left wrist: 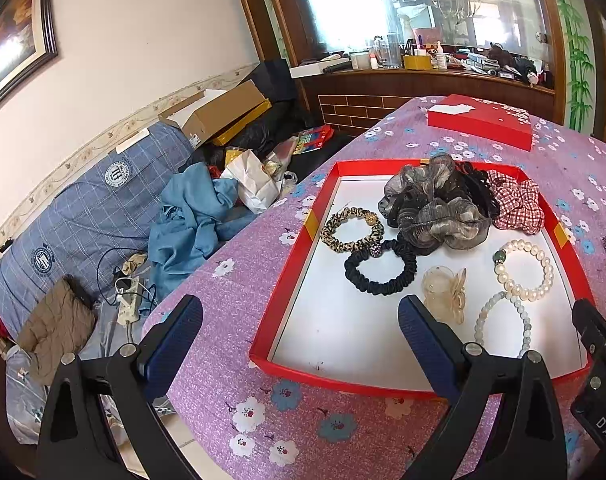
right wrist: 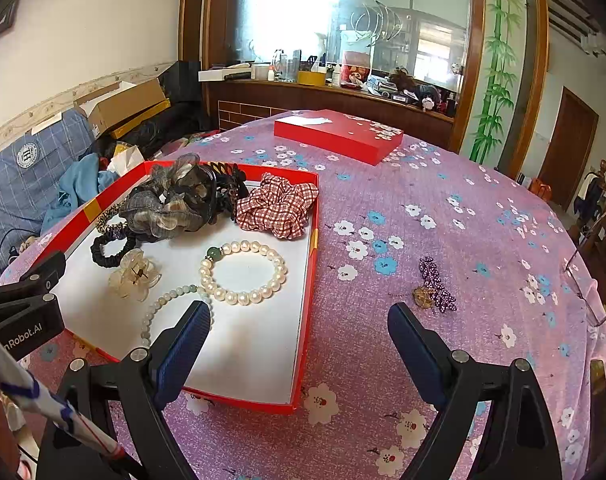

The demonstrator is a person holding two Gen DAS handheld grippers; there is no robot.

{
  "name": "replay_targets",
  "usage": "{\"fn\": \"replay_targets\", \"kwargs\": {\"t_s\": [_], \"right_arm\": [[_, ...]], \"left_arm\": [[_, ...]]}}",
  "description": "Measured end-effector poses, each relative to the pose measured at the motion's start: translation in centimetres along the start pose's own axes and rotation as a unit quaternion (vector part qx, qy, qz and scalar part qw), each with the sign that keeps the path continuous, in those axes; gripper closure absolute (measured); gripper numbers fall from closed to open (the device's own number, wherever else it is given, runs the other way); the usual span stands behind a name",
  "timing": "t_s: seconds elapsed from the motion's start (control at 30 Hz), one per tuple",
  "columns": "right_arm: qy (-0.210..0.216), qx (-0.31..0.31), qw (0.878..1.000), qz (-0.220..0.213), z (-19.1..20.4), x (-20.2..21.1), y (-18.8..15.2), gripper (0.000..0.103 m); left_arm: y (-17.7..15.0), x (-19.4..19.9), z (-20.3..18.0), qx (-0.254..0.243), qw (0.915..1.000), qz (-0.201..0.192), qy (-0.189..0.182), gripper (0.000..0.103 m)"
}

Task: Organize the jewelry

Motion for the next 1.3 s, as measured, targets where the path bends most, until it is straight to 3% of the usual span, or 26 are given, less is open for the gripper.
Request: {"fn": "replay_targets", "kwargs": {"t_s": [1.3], "right_arm": [[0.01, -0.002, 1.0, 0.003, 0.1, -0.1, 0.0, 0.009]], "left_arm": [[-1.1, 0.9, 1.1, -0.002, 1.0, 0.006, -0.002, 0.005]]}}
Point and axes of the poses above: each gripper's, at about its wrist camera, not at the fingertips, and x roughly against the way its jaws point, z to its left, y to its top, the point moved 9 cm from there along -x, roughly the way its jaws point, and after that the axes turned 14 degrees about -y, right-handed, at the moved point
